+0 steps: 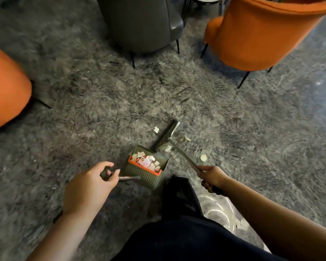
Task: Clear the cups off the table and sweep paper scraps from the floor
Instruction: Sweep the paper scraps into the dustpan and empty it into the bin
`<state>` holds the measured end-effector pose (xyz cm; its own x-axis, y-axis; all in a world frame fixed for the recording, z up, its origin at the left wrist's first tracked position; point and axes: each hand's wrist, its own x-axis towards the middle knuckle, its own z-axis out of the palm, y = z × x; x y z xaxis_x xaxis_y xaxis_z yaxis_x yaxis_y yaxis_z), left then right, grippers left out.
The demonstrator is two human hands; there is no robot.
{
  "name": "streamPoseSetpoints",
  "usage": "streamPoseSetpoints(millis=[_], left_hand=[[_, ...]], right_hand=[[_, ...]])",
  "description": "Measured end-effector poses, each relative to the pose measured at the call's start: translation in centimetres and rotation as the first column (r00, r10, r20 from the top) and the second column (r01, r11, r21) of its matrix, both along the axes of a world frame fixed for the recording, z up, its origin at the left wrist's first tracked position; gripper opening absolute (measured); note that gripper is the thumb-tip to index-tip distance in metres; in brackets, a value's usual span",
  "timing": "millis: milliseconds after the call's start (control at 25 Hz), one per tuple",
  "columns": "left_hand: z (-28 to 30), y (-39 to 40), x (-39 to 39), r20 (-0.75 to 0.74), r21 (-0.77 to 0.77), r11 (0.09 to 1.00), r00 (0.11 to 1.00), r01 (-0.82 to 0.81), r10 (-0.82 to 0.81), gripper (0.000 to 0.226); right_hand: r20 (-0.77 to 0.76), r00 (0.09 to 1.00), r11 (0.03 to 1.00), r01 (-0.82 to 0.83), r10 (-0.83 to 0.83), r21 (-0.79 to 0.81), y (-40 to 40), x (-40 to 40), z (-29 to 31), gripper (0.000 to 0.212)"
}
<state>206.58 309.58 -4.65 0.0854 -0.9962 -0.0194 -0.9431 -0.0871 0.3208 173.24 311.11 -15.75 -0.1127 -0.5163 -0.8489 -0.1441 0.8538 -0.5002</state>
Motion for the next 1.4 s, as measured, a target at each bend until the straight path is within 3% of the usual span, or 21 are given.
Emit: streamPoseSetpoints(millis=[160,360,640,800,1040,1400], left_hand=[[0.0,-4.9,-0.4,0.009,0.039,0.993,0.994,-0.109,0.109,0.023],[0.1,-9.8,-0.7,-0.035,0.087,0.980,0.982,-0.181,0.185,0.024],[-1.2,-14.3,0.2,-0.006,0.033,0.989,0.990,-0.141,0.142,0.026],[-2.7,-16.3,1.4,0.025,0.014,0.999,0.999,-0.043,0.042,0.027],[-3.3,-19.5,2.8,0.010,-0.047,0.973,0.974,0.227,-0.226,0.028],[-4.3,-20.7,0.4,-0.030,0.016,0.864,0.864,0.504,-0.503,0.027]], right_hand=[[-0.011,0.991,0.991,-0.136,0.136,0.011,-8.4,-0.4,-1.1,0.016],[-0.062,0.966,0.968,-0.250,0.251,0.025,-16.6,-0.1,-2.7,0.020],[-0.060,0.966,0.967,-0.247,0.251,0.069,-21.3,1.7,-5.6,0.018],[-0.114,0.956,0.955,-0.250,0.270,0.162,-20.5,1.9,-6.6,0.013],[-0.085,0.992,0.973,-0.074,0.094,0.220,-15.2,2.5,-6.4,0.012],[-0.131,0.978,0.961,0.187,-0.162,0.204,-5.0,3.5,-4.9,0.046]])
